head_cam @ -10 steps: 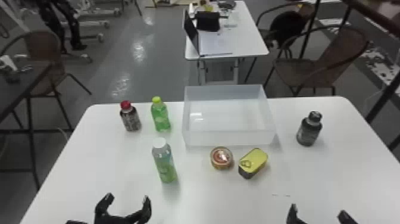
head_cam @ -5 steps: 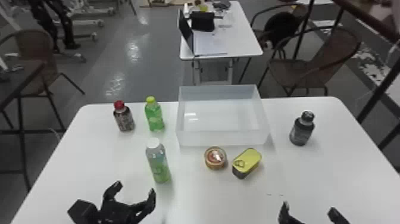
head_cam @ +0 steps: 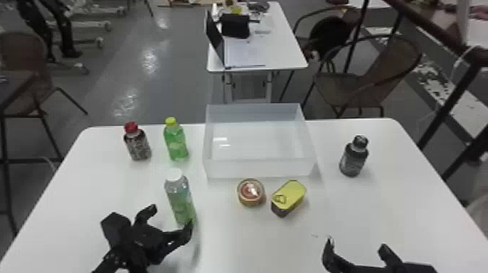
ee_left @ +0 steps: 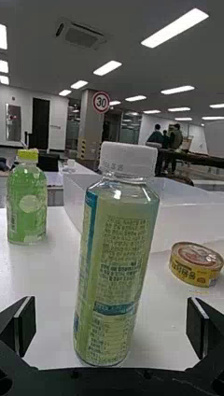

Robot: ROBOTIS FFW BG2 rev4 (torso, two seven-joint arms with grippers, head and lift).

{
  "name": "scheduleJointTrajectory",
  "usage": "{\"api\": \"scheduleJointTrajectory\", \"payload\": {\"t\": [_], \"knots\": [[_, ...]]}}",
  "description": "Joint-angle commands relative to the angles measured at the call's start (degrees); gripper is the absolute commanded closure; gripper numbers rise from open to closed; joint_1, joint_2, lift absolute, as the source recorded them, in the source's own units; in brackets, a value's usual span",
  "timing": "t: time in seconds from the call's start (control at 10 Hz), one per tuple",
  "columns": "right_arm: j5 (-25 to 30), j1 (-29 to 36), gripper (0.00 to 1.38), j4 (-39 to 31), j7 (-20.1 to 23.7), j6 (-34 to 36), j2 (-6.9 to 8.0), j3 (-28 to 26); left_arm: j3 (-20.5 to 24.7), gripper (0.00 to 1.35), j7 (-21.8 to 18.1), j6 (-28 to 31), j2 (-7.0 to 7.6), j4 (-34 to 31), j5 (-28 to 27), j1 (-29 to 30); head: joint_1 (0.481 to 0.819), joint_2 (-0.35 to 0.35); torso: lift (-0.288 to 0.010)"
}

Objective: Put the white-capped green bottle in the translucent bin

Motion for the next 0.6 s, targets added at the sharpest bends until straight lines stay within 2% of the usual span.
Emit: {"api": "scheduleJointTrajectory", "payload": {"t": [0.0,0.3,0.5], "knots": [[-0.06,-0.75,0.09,0.65,0.85,-0.05,0.79,-0.09,-0.92,0.09,-0.16,0.04,0.84,3.54,-1.41,-2.91,0.695,0.021,-0.055],[-0.41,-1.19,0.09,1.09,1.29,-0.05,1.05,-0.09,-1.27,0.09,-0.24,-1.45,1.28,9.61,-2.03,-8.80,0.695,0.025,-0.055],[-0.23,-1.81,0.09,1.71,2.00,-0.05,1.84,-0.09,-1.71,0.09,-0.16,-2.51,0.93,12.95,-2.03,-11.53,0.695,0.025,-0.055]]}}
